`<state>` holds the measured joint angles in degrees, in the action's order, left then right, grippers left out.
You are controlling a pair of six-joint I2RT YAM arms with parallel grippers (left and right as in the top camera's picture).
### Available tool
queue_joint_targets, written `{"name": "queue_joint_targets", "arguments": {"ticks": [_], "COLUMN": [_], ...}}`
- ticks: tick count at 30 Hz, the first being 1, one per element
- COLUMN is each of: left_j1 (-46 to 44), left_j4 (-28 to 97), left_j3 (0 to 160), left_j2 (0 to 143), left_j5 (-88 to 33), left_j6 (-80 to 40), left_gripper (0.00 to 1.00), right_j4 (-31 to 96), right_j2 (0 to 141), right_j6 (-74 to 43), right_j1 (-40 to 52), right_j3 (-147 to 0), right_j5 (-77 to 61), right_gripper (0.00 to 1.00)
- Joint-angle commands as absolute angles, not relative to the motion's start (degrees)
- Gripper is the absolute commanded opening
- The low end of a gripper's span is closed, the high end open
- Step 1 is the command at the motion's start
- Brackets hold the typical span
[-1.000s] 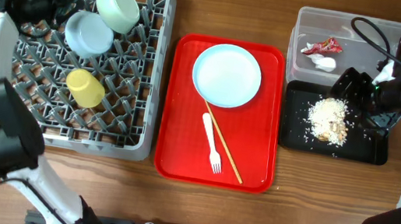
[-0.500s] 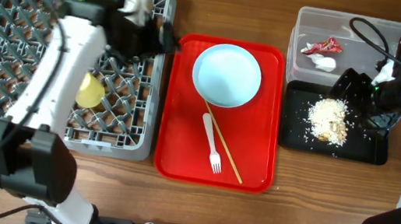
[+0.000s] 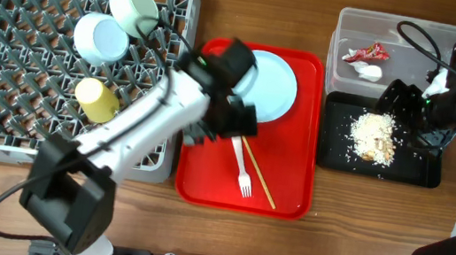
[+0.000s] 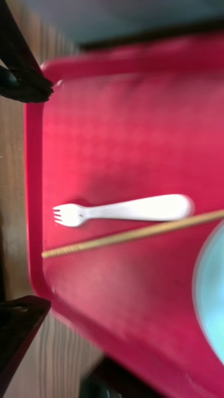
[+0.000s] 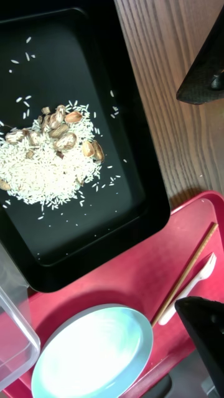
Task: Sort waste into correct bins and load items into the dishwasher rack
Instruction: 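Reach left gripper to the tray and grasp the white fork handle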
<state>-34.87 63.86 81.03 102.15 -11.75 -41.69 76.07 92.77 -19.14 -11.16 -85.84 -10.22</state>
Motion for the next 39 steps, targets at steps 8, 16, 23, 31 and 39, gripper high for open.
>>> {"name": "queue_joint_targets", "arguments": {"ticks": [8,16,23,31,39], "left_j1": [-47.1,-49.2,-49.4,-49.3,-49.3], "left_j4": [54.4,53.1,52.2,52.1,52.0], "left_j3": [69.2,69.2,69.2,69.2,69.2], "left_j2": [102.3,106.1,108.5,110.5,110.6], "left_j5": [2.4,1.3,-3.5,-4.9,-4.9], "left_j6": [-53.5,-54.5,-54.3,-54.3,-54.3], "left_gripper": [1.0,1.0,1.0,0.94,0.58], "right_j4": [76.6,77.0,77.0,77.1,77.3], "right_j2": [93.4,93.4,93.4,93.4,93.4], "right_j6": [-17.9,-18.0,-18.0,-16.8,-16.9], "right_j1": [-11.2,-11.2,-11.2,-11.2,-11.2], "right_j3": [-85.8,-85.8,-85.8,-85.8,-85.8], "right_j5": [-9.9,-9.9,-9.9,-9.9,-9.9], "right_gripper": [1.0,1.0,1.0,1.0,1.0]}}
